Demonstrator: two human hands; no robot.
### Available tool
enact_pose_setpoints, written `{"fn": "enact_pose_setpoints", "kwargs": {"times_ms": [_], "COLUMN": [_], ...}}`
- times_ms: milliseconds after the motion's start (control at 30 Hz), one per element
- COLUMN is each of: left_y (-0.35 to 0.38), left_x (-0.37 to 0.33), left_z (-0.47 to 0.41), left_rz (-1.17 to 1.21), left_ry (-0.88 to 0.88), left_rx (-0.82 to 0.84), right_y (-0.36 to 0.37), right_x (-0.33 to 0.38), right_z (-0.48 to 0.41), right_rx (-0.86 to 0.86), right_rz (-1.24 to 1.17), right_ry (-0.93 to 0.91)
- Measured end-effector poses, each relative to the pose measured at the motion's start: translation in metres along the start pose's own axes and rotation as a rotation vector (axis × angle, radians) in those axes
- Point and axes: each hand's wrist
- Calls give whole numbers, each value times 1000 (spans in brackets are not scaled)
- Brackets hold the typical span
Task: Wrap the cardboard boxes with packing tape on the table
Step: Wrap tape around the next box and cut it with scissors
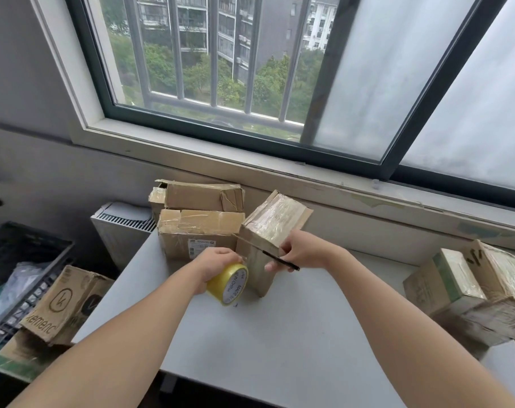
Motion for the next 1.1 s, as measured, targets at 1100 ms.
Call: {"fn": "enact_pose_setpoints", "kwargs": {"times_ms": [1100], "left_y": [-34], "left_x": [-22], "left_z": [-14], "left_rz": [-169], "left_ry": [152], "left_rx": [190], "right_y": [28], "right_x": [46], "right_z": [-46], "right_rx": [-535], "right_rz": [364], "right_ry": [-93]}}
Point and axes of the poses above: each hand's wrist, its own z-axis away from the middle knuckle, its own y-axis out of the palm, x = y × z, and after that the axes turned 1 degree about -x, right-handed
